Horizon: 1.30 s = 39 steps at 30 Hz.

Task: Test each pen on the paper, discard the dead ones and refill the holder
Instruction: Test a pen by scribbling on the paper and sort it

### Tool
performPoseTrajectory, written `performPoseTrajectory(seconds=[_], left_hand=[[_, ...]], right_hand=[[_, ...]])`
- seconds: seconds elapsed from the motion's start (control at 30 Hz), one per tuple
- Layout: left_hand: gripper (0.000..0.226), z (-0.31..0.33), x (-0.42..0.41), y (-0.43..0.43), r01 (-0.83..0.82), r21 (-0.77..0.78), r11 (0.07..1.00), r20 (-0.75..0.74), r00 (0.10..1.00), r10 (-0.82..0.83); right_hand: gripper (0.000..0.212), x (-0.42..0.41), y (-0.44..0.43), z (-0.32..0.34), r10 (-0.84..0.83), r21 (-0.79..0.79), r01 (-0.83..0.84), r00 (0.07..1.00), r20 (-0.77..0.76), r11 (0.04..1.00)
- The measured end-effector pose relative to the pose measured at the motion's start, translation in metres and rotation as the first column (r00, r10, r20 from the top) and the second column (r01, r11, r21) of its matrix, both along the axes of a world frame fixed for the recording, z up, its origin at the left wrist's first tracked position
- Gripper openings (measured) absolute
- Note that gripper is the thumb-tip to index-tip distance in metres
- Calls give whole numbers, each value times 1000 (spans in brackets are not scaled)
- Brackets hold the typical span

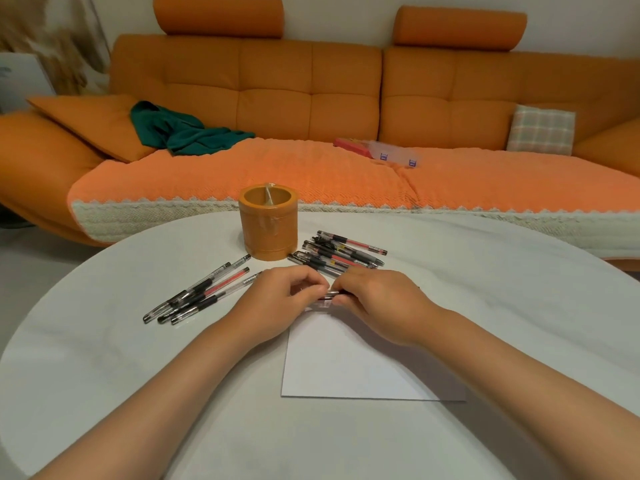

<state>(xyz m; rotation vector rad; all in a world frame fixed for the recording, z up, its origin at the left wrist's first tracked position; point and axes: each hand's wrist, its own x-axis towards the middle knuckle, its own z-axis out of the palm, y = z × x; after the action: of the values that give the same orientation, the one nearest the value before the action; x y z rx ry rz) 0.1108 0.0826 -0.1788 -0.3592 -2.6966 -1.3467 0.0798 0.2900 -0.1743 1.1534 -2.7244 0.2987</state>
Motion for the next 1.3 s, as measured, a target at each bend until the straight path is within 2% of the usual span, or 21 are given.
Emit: performPoseTrajectory(seconds=[0.13, 0.27, 0.4, 0.53, 0.6, 0.7, 0.73, 0.83, 0.87, 0.97, 1.07, 1.17, 1.23, 1.3], left_hand=[[5, -3, -4, 6, 2, -33, 999, -4, 1000, -2], [7, -5, -7, 8, -21, 10, 1000, -62, 998, 22], [8, -7, -8, 5, -24, 7, 1000, -62, 998, 25], [9, -7, -9, 1, -28, 0, 1000, -55, 998, 28], [9, -6, -10, 0, -19, -17, 1000, -52, 998, 18], [7, -6, -12, -6, -22, -65, 998, -59, 998, 18], [6, -6, -13, -10, -33, -100, 994, -62, 998, 27], [7, -4, -13, -19, -40, -197, 980, -54, 998, 30], [7, -4, -12, -20, -34, -225, 974, -50, 998, 23], [8, -7, -12, -23, -18, -337, 941, -72, 997, -7], [6, -13, -15, -22, 3, -352, 936, -110, 993, -44], [28, -16, -15, -16, 31, -384, 923, -118, 990, -82], [36, -16, -15, -14, 53, -425, 903, -103, 989, -107], [31, -17, -16, -15, 62, -413, 909, -93, 990, -110]], right_hand=[[21, -4, 3, -3, -1, -47, 4, 998, 63, 999], [22, -7, 2, -1, -19, -51, 19, 1000, 10, 999], [23, -8, -1, -1, -6, -24, 5, 1000, -30, 1000], [28, -10, 0, 0, -61, 0, 61, 997, -44, 998], [31, -11, 0, 3, -90, 40, 91, 996, -16, 995], [39, -12, 0, 9, -149, 44, 144, 978, 144, 989], [41, -12, 2, 12, -151, 0, 154, 965, 217, 988], [19, -17, 8, 16, -72, -250, 177, 922, 381, 952], [18, -18, 10, 18, -59, -323, 210, 906, 418, 923], [33, -21, 10, 21, -1, -496, 362, 809, 588, 789], [48, -19, 8, 19, 152, -578, 508, 653, 742, 639], [56, -17, 6, 15, 317, -597, 581, 517, 795, 552], [55, -16, 5, 7, 360, -606, 577, 491, 793, 548], [43, -13, 4, -2, 392, -638, 530, 510, 766, 558]])
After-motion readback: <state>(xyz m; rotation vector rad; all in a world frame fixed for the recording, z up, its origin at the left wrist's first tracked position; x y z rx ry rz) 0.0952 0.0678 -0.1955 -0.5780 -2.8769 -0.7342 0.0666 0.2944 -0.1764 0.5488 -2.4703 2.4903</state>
